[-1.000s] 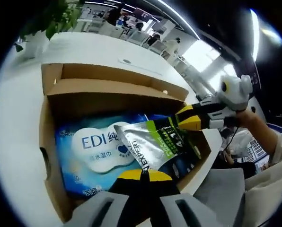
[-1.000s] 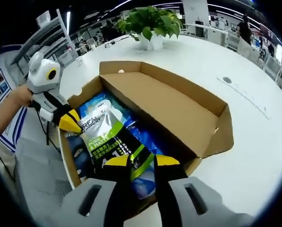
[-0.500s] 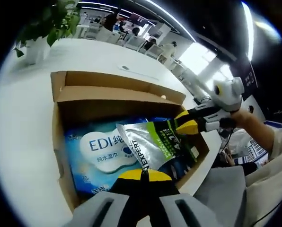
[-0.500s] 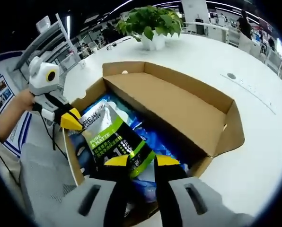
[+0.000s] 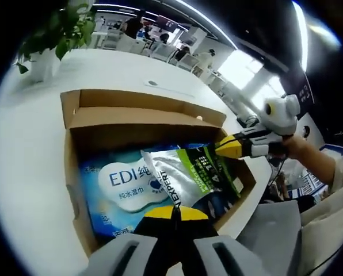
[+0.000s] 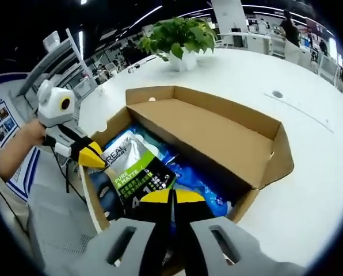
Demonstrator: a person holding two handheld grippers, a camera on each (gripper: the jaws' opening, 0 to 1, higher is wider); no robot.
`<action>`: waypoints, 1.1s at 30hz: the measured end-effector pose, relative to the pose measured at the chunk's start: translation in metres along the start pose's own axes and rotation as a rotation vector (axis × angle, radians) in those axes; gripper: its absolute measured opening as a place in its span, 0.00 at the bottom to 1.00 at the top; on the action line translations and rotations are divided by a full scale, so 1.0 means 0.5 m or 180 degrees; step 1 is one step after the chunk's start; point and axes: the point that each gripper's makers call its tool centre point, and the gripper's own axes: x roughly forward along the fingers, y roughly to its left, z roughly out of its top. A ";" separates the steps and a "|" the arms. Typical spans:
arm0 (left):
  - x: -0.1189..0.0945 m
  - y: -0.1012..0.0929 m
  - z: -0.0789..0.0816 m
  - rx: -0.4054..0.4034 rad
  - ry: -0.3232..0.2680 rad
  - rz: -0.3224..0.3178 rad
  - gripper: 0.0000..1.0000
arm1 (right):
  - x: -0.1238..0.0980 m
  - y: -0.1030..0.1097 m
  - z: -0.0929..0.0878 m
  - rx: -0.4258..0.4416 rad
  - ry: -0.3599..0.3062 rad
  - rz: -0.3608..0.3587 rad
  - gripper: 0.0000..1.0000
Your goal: Operate the shoe box by opening the lid, removing the specified soft item, and placing it in the target area until the item is outside and the box remains undamaged.
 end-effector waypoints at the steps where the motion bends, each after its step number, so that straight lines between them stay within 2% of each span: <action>1: -0.001 -0.003 0.004 0.0024 -0.0018 0.0016 0.00 | -0.003 0.003 0.006 -0.0039 -0.0040 -0.0009 0.00; 7: -0.011 -0.015 0.022 0.0128 -0.0030 0.0059 0.00 | -0.020 0.011 0.028 -0.0100 -0.0169 -0.0044 0.00; 13: -0.017 -0.027 0.050 0.0169 -0.0132 0.0050 0.00 | -0.048 0.006 0.056 -0.0022 -0.0353 -0.0076 0.00; 18: -0.009 -0.045 0.064 0.0238 -0.0129 0.0020 0.00 | -0.075 -0.001 0.073 0.0008 -0.0454 -0.0104 0.00; 24: 0.006 -0.073 0.085 0.0318 -0.0137 -0.0042 0.00 | -0.108 -0.024 0.088 0.0057 -0.0534 -0.0185 0.00; 33: 0.035 -0.123 0.133 0.0400 -0.0191 -0.0201 0.00 | -0.166 -0.074 0.099 0.0167 -0.0663 -0.0361 0.00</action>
